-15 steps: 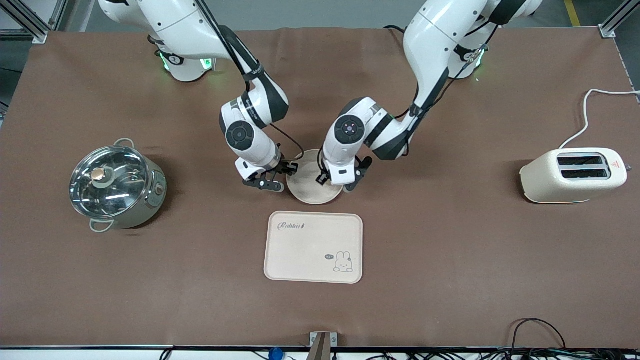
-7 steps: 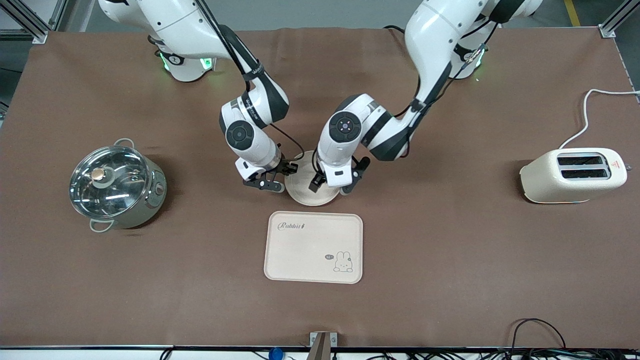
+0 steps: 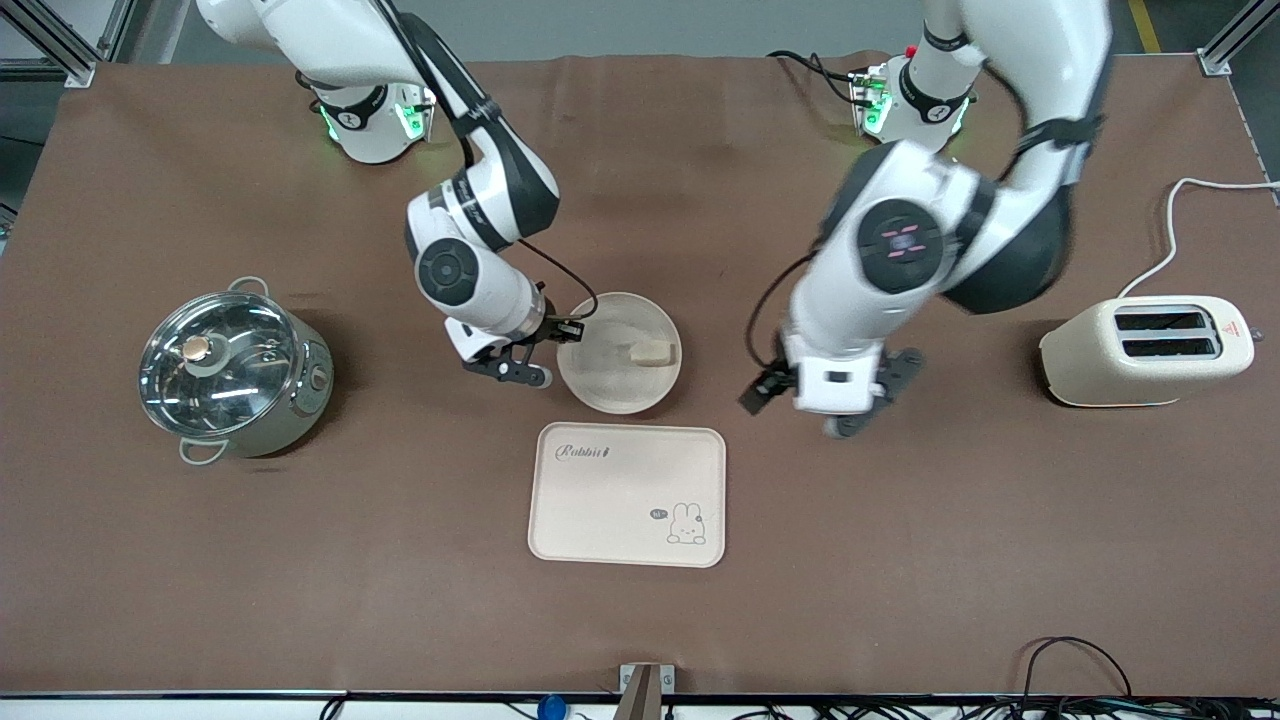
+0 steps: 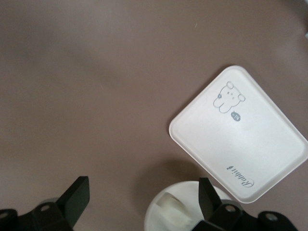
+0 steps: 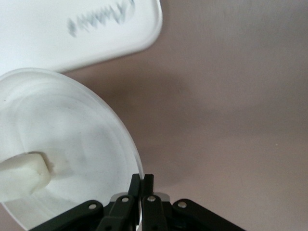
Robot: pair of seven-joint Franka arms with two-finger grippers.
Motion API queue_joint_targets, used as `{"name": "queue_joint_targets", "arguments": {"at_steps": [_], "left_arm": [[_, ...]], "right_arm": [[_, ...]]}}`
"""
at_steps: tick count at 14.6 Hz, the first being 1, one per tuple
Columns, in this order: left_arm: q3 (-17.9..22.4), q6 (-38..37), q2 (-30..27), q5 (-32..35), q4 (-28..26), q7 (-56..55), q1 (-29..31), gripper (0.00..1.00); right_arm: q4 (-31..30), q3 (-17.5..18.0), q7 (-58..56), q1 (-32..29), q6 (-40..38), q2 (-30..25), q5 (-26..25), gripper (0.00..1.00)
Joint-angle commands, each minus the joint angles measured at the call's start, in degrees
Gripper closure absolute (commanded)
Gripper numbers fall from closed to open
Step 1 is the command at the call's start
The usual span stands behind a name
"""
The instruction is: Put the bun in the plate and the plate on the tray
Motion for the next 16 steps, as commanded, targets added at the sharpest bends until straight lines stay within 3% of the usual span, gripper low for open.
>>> {"name": "queue_joint_targets", "arguments": {"at_steps": [1,5,8,10,12,14,16], "left_arm": [[-0.3,-4.0,-6.3,0.9,-1.2,13.4,5.3,0.0],[-0.3,-10.3,-12.7,1.8,-1.2,33.8,13.9,0.0],[-0.3,-14.9,-16.2,2.6,-1.5,46.7,18.6,0.0],[-0.9,-17.1,-17.6,2.6,-2.1,54.1,22.7,0.0],[1.6,-17.1,-21.4,2.0,-5.7,59.4,22.1,0.0],[6.9,-17.2,-26.4,1.3,-11.8,59.2,17.2,0.0],[8.3,-17.2,-30.2,0.7,-16.5,59.7,15.5,0.0]], "right_arm": [[9.1,0.5,2.7,-1.7,-1.4,5.7,0.3,1.0],[21.6,0.5,2.7,-4.3,0.3,16.8,0.5,1.0],[24.9,0.5,2.0,-5.4,7.5,22.1,0.6,1.0],[28.5,0.6,1.9,-7.0,7.7,25.1,0.9,1.0],[31.7,0.8,1.8,-8.1,7.8,27.8,1.0,1.0],[32.9,0.7,1.7,-8.1,7.8,28.9,0.9,1.0],[32.5,0.7,1.8,-7.8,7.6,28.7,1.0,1.0]]}}
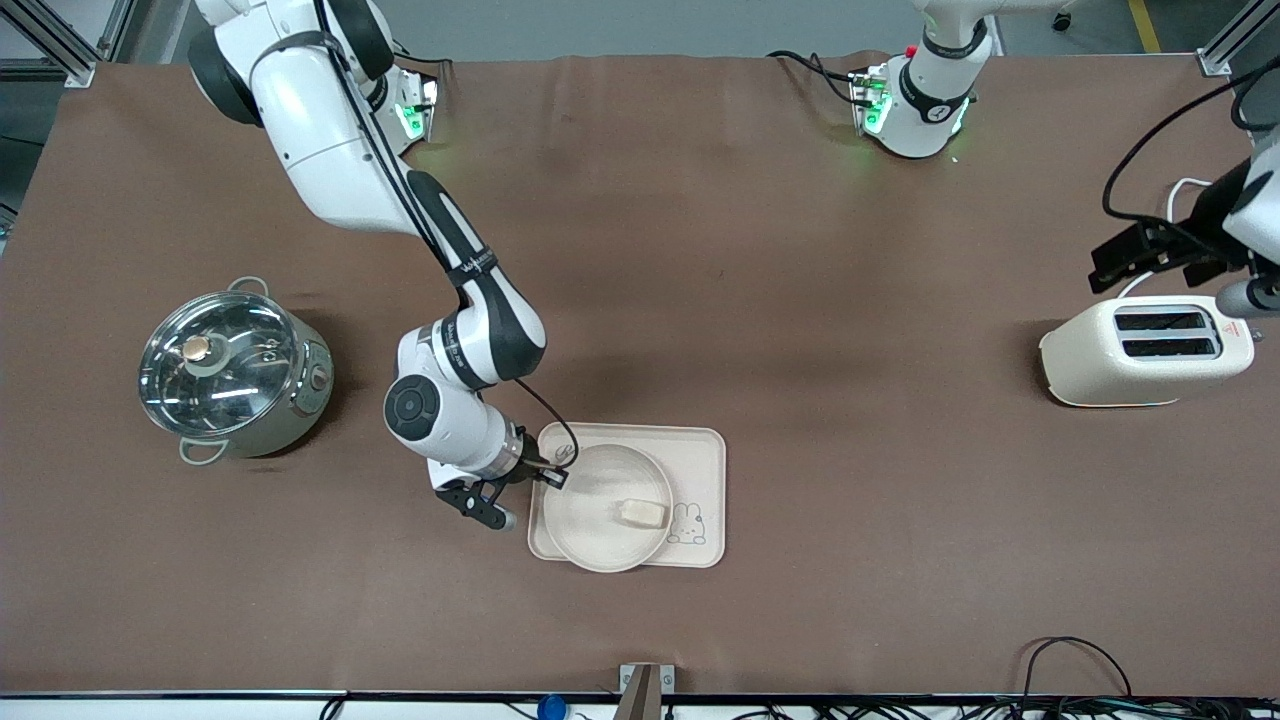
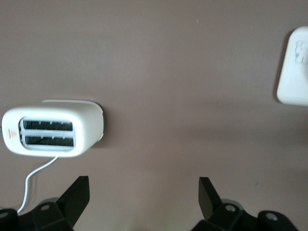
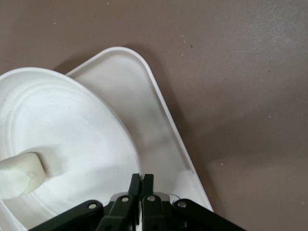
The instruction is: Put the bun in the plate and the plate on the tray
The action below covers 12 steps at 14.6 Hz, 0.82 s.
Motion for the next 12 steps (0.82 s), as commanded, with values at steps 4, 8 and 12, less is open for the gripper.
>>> {"name": "queue_joint_targets", "arguments": {"at_steps": [4,8,12], "left_arm": [[0.6,-0.5,-8.9,-0.6,-9.2,0.2,-2.3,0.0],[-0.7,-0.5,-8.9,0.2,-8.7,0.8,-2.2,0.0],[-0.8,-0.4,-8.7,0.0,-8.3,1.1,-2.3,0.0]], "right_arm": [[-1.3,0.8,-0.3,0.8,-1.3,-0.8,0.6,1.0],[-2.5,0.8,-1.4,0.8,-1.0,-0.8,0.5,0.98],[-3.9,0.8,0.3,1.3,-1.5,-1.5,0.5,0.09]]}}
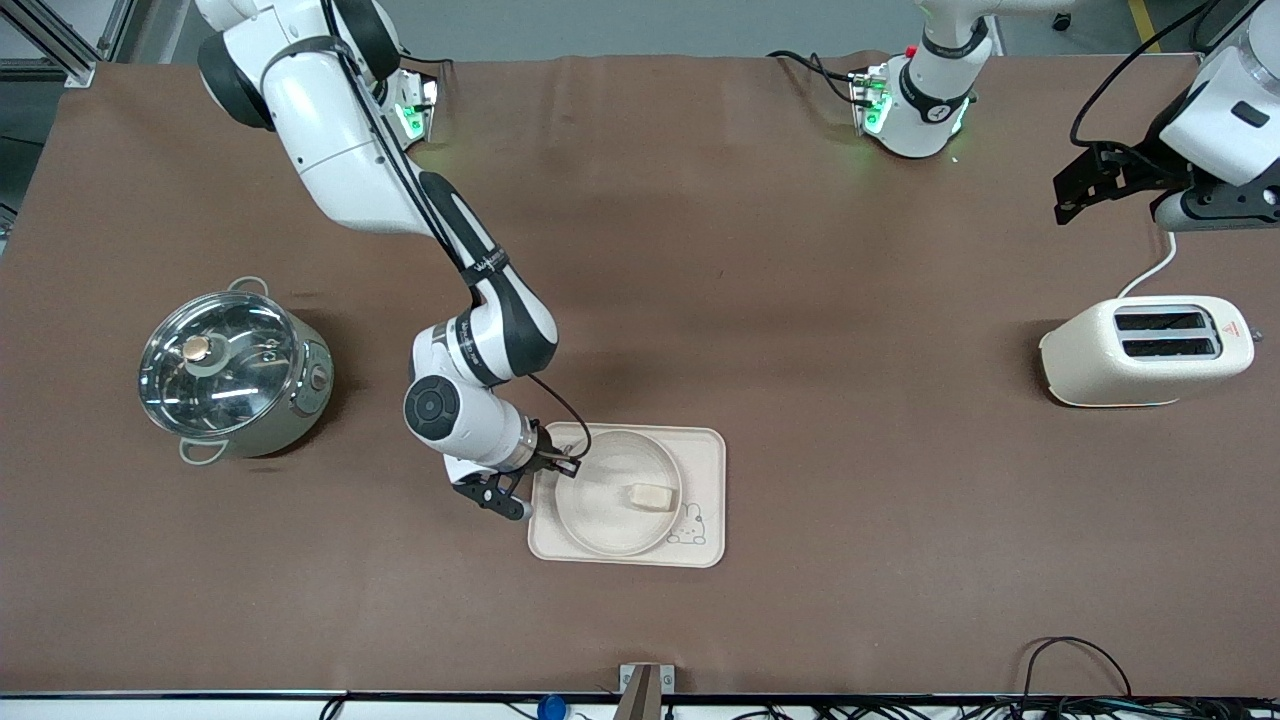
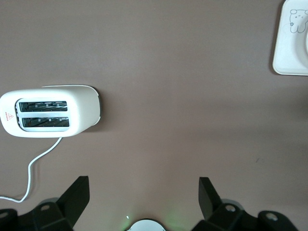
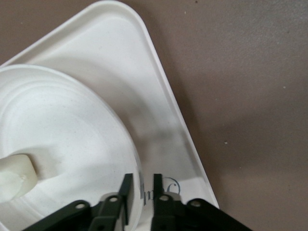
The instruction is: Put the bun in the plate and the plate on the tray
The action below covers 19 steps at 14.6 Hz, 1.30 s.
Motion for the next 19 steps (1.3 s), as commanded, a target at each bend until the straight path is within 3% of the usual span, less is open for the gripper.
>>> {"name": "queue_joint_targets", "arguments": {"at_steps": [1,3,7,11,13,16,19], "left_arm": [[-0.3,0.0,-0.7,0.1,-0.1,0.9,0.0,0.0],[-0.6,0.0,-0.7,0.1,-0.1,1.1,0.3,0.0],[-0.6,0.0,-0.4,0.0,0.6,1.1,0.4,0.0],[-0.6,-0.5,-0.5,-0.2,0.5,1.1,0.5,0.0],[-0.6,-0.7,-0.7,-0.2,0.5,1.2,0.5,0.0],[-0.6,-1.3,-0.9,-0.2,0.5,1.2,0.5,0.0],[-0.6,-1.3,-0.9,-0.3,0.6,1.2,0.3,0.0]], "right_arm": [[-2.8,0.3,1.8,0.6,-0.5,-3.2,0.5,0.02],[-2.8,-0.4,4.8,1.7,-3.6,-6.1,0.4,0.0],[-2.9,-5.5,6.5,1.8,-22.4,-16.4,-0.9,0.0],[-3.0,-6.5,6.6,0.5,-37.4,-28.1,-13.7,0.0],[-4.2,-6.4,5.6,-3.1,-42.4,-33.8,-13.8,0.0],[-9.2,-6.5,-5.3,-9.5,-48.6,-44.9,-14.3,0.0],[-12.6,-6.5,-17.3,-17.8,-50.0,-51.1,-16.1,0.0]]}}
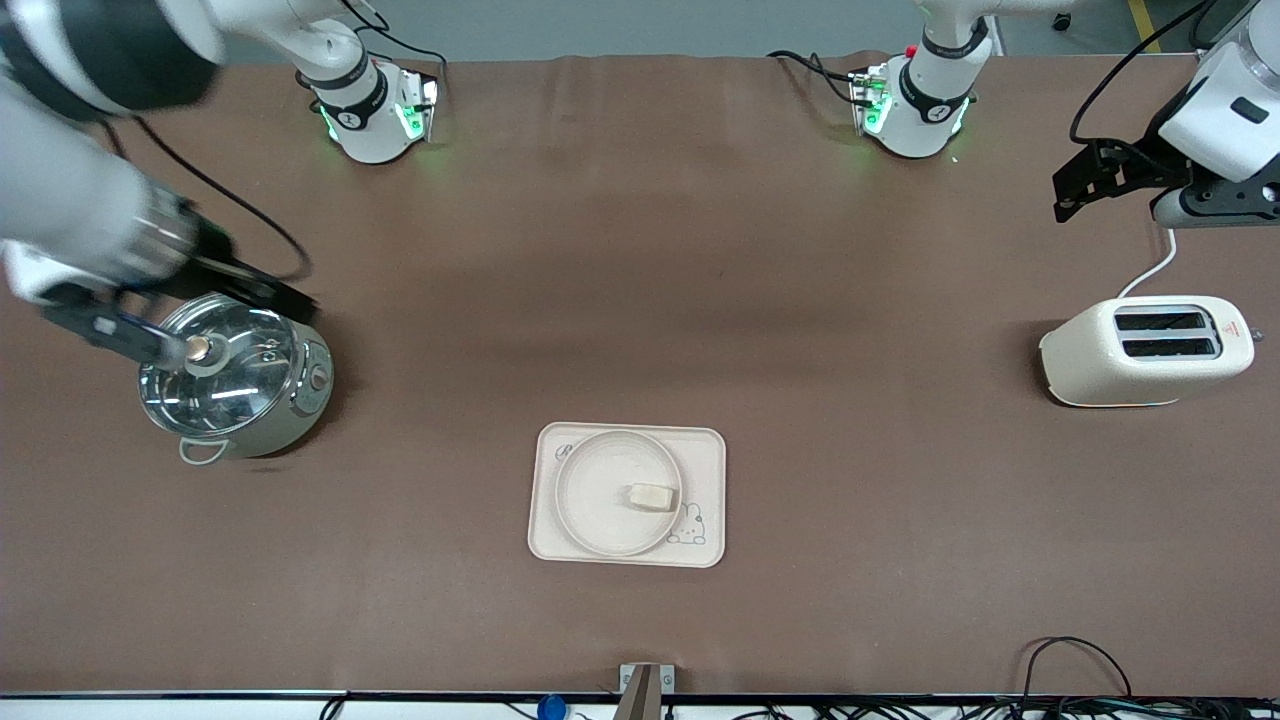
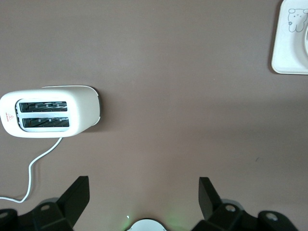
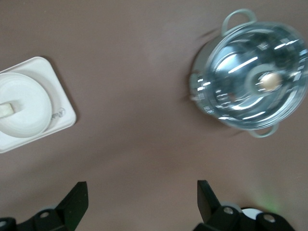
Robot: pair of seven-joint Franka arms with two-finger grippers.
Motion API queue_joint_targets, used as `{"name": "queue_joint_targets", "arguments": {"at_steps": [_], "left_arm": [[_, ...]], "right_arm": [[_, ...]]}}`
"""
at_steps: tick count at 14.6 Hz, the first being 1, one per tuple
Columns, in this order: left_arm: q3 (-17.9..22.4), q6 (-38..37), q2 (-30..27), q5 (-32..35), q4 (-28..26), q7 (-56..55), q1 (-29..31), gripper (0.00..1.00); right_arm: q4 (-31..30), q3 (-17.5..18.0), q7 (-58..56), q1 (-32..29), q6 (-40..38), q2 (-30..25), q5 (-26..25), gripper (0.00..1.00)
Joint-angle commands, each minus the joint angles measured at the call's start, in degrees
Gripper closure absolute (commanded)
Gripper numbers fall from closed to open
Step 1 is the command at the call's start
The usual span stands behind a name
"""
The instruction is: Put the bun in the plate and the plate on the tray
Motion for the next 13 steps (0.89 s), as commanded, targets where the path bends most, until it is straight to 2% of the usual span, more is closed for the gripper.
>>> {"name": "queue_joint_targets", "arguments": {"at_steps": [1,3,5,13], "left_arm": [[-0.3,-1.0,-0.8,-0.3,0.3,1.0,0.2,0.0],[-0.3,-0.9,-0.7,-0.4,0.6,1.1,0.1,0.0],[-0.3,-0.9,-0.3,-0.2,1.9,1.1,0.2,0.0],[-0.3,-1.3,0.2,0.2,3.0,1.0,0.1,0.0]], "right_arm": [[-6.1,1.2,-10.6,-6.5,-0.6,-7.0,-3.6,0.0],[-6.1,1.2,-16.8,-9.2,-1.4,-10.1,-6.6,0.0],[-5.8,1.2,-23.7,-11.8,-1.3,-11.7,-7.0,0.0],[-5.7,1.7,-27.5,-11.9,-0.1,-11.0,-7.7,0.0]]}}
